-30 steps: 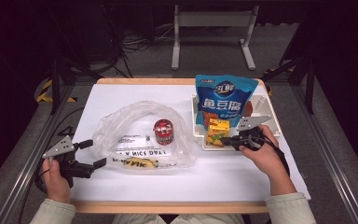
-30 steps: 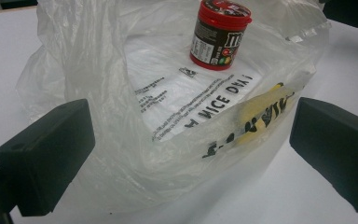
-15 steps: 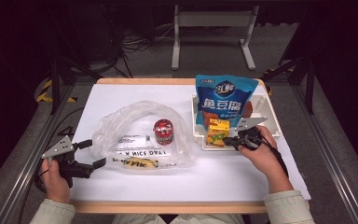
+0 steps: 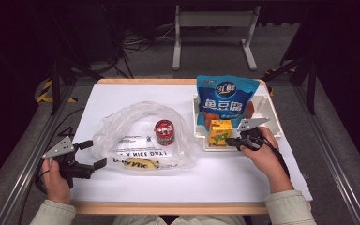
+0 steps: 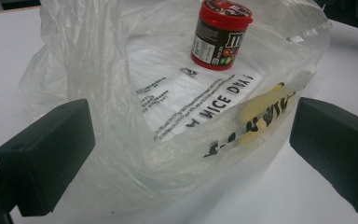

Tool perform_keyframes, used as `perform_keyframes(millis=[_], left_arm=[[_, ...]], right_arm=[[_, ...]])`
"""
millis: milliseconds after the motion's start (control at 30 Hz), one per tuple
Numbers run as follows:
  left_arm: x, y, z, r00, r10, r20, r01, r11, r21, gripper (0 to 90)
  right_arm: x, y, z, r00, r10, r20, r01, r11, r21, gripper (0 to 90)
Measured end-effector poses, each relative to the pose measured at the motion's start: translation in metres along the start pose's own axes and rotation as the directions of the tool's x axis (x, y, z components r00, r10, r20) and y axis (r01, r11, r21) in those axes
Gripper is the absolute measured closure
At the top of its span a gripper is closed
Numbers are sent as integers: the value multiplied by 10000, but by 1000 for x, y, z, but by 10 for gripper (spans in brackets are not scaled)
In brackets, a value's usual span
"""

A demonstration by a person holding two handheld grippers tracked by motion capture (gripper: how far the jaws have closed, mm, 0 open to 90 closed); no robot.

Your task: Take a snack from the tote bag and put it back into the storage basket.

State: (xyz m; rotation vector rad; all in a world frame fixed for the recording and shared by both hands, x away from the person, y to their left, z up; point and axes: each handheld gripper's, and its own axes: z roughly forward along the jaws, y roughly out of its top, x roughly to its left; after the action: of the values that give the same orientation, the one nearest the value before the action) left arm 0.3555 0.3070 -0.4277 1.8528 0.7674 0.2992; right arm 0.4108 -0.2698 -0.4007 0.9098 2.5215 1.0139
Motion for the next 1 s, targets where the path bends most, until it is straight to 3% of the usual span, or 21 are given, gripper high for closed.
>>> perform_keyframes(millis=[167, 367, 700, 867, 1000], left_arm=[[0, 0, 0, 10000, 0, 19, 0, 10000, -10, 5], [1, 0, 1, 10000, -20, -3, 20, 10000, -5, 5], [1, 1, 2, 10000, -28, 24, 28, 10000, 7, 6], [1, 1, 2, 10000, -79, 16, 79, 10000, -3, 5], [1, 1, 3, 10000, -18, 46, 18, 10000, -10, 5]], right_arm=[[1, 0, -3, 9998, 55, -165, -57, 9999, -84, 900], [10, 9, -15, 9992, -260, -312, 250, 9992, -321, 895], [26, 21, -25, 9982, -354, -492, 320, 9971, -684, 759], [35, 27, -30, 9983, -178, -552, 130, 9962, -866, 740], [46, 37, -33, 9982, -166, -578, 99, 9933, -1149, 658]])
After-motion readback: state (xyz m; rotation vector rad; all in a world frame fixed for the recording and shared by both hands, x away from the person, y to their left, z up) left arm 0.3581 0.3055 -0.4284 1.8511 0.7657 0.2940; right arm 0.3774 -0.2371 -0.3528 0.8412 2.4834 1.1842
